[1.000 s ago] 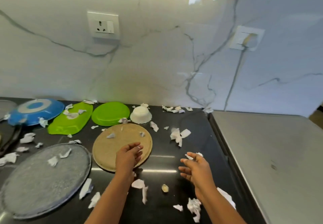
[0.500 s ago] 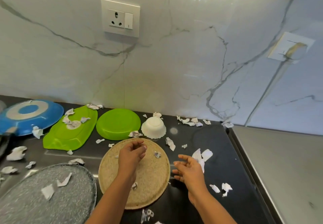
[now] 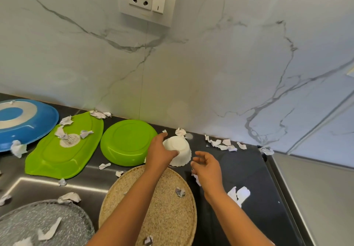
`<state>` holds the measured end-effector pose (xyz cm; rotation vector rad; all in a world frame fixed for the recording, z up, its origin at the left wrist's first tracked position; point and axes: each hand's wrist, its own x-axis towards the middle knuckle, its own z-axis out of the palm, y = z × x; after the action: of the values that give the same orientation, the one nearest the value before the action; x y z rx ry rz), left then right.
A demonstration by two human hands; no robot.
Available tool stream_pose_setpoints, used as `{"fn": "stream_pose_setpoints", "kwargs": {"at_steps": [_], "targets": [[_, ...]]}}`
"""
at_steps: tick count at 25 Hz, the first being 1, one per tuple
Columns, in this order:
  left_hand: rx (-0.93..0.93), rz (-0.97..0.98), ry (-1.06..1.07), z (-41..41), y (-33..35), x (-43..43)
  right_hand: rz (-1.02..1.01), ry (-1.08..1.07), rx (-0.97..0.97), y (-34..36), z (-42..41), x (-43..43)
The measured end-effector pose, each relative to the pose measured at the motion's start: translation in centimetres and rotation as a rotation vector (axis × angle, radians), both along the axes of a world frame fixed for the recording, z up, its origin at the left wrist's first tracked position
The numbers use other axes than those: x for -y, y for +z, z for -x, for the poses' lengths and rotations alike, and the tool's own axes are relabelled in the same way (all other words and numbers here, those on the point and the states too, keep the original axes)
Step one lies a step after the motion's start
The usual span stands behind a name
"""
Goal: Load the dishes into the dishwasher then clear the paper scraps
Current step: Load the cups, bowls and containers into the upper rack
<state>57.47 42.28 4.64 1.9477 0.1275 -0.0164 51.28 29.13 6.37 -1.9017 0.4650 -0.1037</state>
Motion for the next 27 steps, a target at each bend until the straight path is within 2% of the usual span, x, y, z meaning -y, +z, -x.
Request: {"fn": "stream_pose_setpoints", "kwargs": {"at_steps": [5, 7, 9, 11, 14, 17, 19, 23, 27], "targets": [[0.029, -0.371, -0.184, -1.7, -0.9, 0.5, 0.226, 0.070, 0.003, -1.2, -3.5, 0.3], [0.005, -0.434, -0.243, -2.3, -1.1, 0.5, 0.281, 0.141, -0.060, -1.5, -4.6, 0.3], [-0.047, -0.408, -0.293, -2.8, -1.3, 0.6, 0.283, 0.233, -0.102, -1.8, -5.4, 0.2], [-0.019, -0.317, -0.271, -2.8, -1.4, 1.0, 0.276, 0.298, -0.090, -2.5, -5.8, 0.0], [0.071, -0.139, -0.169, -1.8, -1.2, 1.2, 0.231, 0.256, 0.001, -3.2, -5.5, 0.2], [0.127, -0.037, -0.155, -0.4, -1.2, 1.7, 0.189, 0.227, 0.071, -2.9, -4.5, 0.7], [0.160, -0.041, -0.154, 0.3, -1.1, 2.1, 0.149, 0.190, 0.101, -3.1, -3.8, 1.0], [0.296, -0.221, -0.190, 2.0, 0.3, 3.3, -0.020, 0.074, 0.200, -2.4, -1.2, 2.1], [0.373, -0.110, -0.297, 5.3, 2.7, 5.4, -0.066, -0.004, 0.330, -0.1, 3.0, 4.4]]}}
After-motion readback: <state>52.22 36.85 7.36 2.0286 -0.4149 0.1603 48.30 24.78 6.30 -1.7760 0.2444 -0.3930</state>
